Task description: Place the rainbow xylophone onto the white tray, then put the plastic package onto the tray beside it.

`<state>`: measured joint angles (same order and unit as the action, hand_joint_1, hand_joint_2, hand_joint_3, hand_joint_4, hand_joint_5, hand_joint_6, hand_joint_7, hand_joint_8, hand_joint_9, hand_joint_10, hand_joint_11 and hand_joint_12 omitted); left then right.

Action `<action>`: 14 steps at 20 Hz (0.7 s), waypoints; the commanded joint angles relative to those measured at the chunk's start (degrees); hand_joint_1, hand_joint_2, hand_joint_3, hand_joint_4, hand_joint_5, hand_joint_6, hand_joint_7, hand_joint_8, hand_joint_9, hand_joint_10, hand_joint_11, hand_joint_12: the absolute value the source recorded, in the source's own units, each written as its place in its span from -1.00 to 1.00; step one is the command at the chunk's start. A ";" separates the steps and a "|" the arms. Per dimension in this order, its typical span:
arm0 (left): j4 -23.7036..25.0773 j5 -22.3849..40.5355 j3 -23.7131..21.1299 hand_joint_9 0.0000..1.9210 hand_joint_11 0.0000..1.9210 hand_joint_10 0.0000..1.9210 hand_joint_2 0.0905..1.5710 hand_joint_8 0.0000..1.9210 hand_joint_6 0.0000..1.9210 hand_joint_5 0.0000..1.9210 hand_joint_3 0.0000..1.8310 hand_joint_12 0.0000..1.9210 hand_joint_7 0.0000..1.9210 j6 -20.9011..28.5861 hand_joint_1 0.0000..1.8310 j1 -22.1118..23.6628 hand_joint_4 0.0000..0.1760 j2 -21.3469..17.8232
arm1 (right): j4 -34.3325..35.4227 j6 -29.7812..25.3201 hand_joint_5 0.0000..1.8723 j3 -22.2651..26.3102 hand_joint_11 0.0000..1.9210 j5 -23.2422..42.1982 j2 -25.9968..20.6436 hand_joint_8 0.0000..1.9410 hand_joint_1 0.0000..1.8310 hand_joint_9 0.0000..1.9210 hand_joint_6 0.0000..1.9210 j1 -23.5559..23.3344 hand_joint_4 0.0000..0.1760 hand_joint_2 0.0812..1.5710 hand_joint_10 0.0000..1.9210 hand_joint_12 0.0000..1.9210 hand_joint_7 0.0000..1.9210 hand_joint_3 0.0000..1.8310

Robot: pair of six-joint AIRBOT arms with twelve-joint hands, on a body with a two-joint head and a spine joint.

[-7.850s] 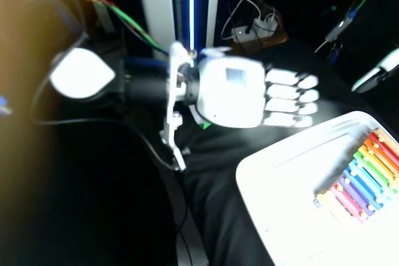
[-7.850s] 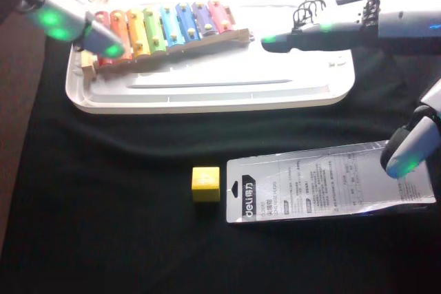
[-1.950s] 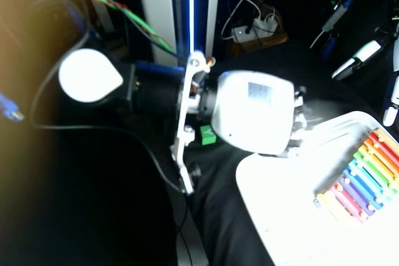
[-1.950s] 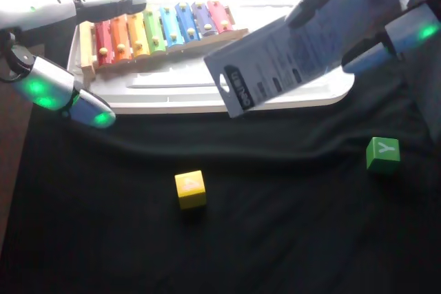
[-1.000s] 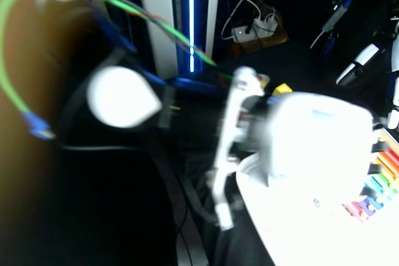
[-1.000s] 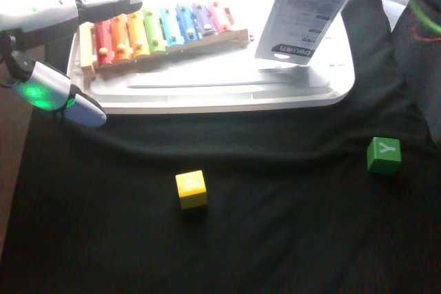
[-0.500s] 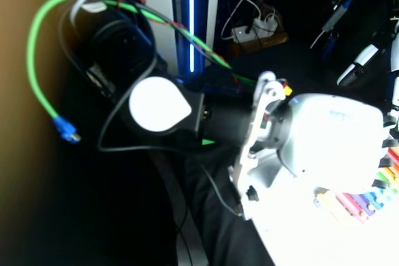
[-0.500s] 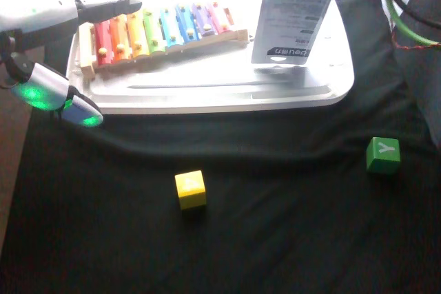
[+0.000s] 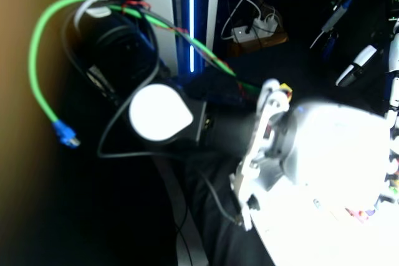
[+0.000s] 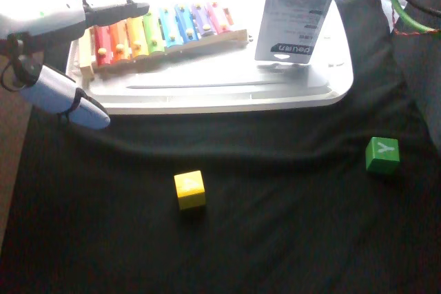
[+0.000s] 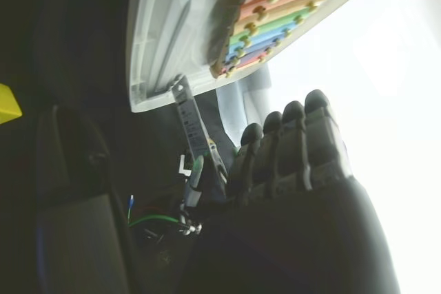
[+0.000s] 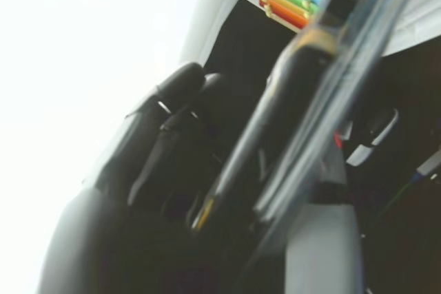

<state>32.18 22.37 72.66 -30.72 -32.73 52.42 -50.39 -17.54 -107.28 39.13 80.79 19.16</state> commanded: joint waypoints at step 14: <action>-1.29 5.44 0.57 -1.00 -1.00 -1.00 -0.04 -1.00 -1.00 -1.00 -1.00 -1.00 -1.00 -0.23 0.05 0.32 -1.00 1.31 | -9.92 -3.17 -1.00 -0.86 -0.99 -3.78 0.40 -0.99 0.10 -0.95 -1.00 -7.96 1.00 -0.22 -0.99 -0.63 -0.94 -1.00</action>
<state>32.18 22.65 72.95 -30.74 -32.73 53.43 -62.39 -20.40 -107.98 33.08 81.08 11.53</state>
